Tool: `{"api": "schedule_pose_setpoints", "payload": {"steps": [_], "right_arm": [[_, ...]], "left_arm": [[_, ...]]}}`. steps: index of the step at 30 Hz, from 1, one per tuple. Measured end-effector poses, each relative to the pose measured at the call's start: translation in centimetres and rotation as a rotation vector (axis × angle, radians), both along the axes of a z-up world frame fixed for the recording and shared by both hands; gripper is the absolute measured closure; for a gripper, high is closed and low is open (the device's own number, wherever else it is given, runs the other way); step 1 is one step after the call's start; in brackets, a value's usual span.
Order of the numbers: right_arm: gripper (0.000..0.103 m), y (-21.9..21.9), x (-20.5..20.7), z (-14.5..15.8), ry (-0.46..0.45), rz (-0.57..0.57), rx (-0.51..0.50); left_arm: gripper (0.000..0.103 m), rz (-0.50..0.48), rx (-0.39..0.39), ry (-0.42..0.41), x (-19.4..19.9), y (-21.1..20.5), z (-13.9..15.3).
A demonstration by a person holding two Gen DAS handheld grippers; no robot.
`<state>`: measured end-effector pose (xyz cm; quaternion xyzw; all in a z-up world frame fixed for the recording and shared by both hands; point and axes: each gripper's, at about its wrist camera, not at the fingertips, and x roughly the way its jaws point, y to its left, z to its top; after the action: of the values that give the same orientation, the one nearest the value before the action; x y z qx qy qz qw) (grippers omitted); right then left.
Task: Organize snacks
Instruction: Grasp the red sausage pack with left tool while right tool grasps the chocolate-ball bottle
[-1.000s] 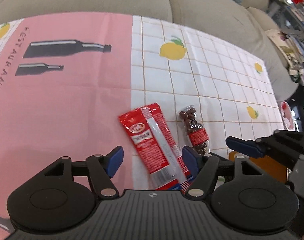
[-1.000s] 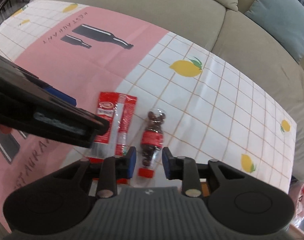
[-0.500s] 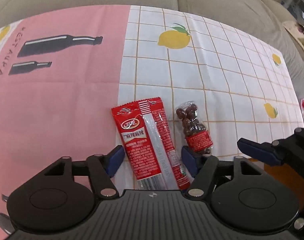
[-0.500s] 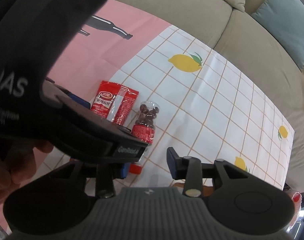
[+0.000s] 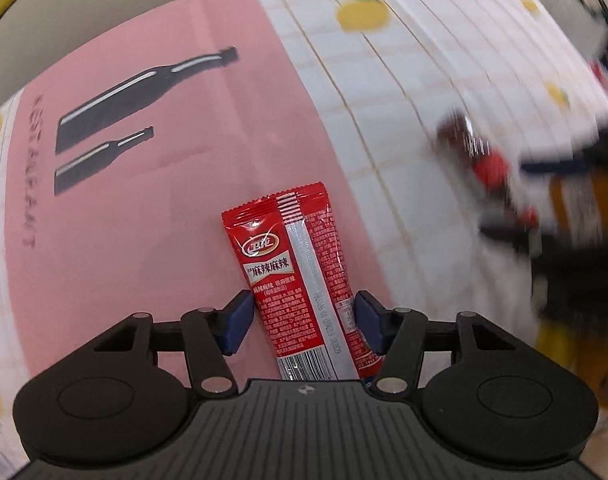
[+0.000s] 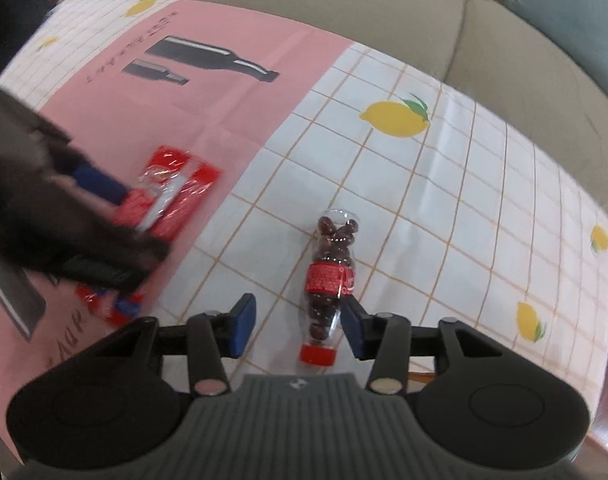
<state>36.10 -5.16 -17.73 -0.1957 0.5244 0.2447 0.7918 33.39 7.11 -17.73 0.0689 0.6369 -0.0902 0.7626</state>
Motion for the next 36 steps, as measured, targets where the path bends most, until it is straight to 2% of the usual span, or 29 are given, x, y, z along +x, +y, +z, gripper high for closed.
{"api": "schedule_pose_setpoints", "payload": {"steps": [3, 4, 8, 12, 14, 17, 20, 23, 24, 25, 27, 31, 36], "right_arm": [[0.051, 0.2, 1.3, -0.3, 0.026, -0.066, -0.004], [0.051, 0.2, 1.8, -0.4, 0.040, -0.088, -0.001], [0.051, 0.1, 3.3, -1.2, 0.089, -0.165, 0.004], [0.052, -0.1, 3.9, -2.1, 0.110, -0.196, -0.003], [0.052, -0.1, 3.9, -2.5, 0.124, -0.207, 0.005], [0.055, 0.0, 3.7, -2.7, 0.126, -0.206, 0.000], [0.056, 0.0, 3.8, -2.8, 0.133, -0.228, 0.010], [0.059, 0.0, 3.7, -2.8, 0.122, -0.237, 0.019], [0.063, 0.1, 3.6, -2.8, 0.114, -0.239, 0.017], [0.071, 0.1, 3.4, -2.8, 0.107, -0.239, 0.019], [0.073, 0.3, 2.9, -2.7, 0.097, -0.235, 0.024], [0.074, 0.6, 1.6, -2.6, 0.095, -0.232, 0.029], [0.074, 0.7, -0.3, -2.5, 0.100, -0.273, 0.080]], "left_arm": [[0.028, -0.015, 0.020, 0.004, -0.4, 0.8, -0.1], [0.024, 0.006, 0.009, 0.008, -0.5, 1.2, -0.2], [0.019, 0.136, -0.037, 0.013, -1.0, 2.4, -0.5], [0.017, 0.210, -0.029, -0.042, -1.8, 2.2, -0.5], [0.016, 0.199, -0.004, -0.066, -2.2, 1.5, -0.6], [0.016, 0.189, -0.011, -0.104, -2.6, 1.0, -0.5], [0.019, 0.183, -0.016, -0.117, -2.8, 1.1, -0.2], [0.032, 0.186, -0.019, -0.131, -2.9, 1.5, 0.1], [0.037, 0.190, -0.020, -0.135, -3.1, 1.5, 0.3], [0.042, 0.191, -0.020, -0.139, -3.3, 1.6, 0.5], [0.048, 0.194, -0.018, -0.151, -3.7, 1.4, 0.6], [0.055, 0.225, -0.019, -0.177, -4.5, 1.0, 0.6], [0.058, 0.283, -0.050, -0.176, -6.0, 0.9, 0.6]]}}
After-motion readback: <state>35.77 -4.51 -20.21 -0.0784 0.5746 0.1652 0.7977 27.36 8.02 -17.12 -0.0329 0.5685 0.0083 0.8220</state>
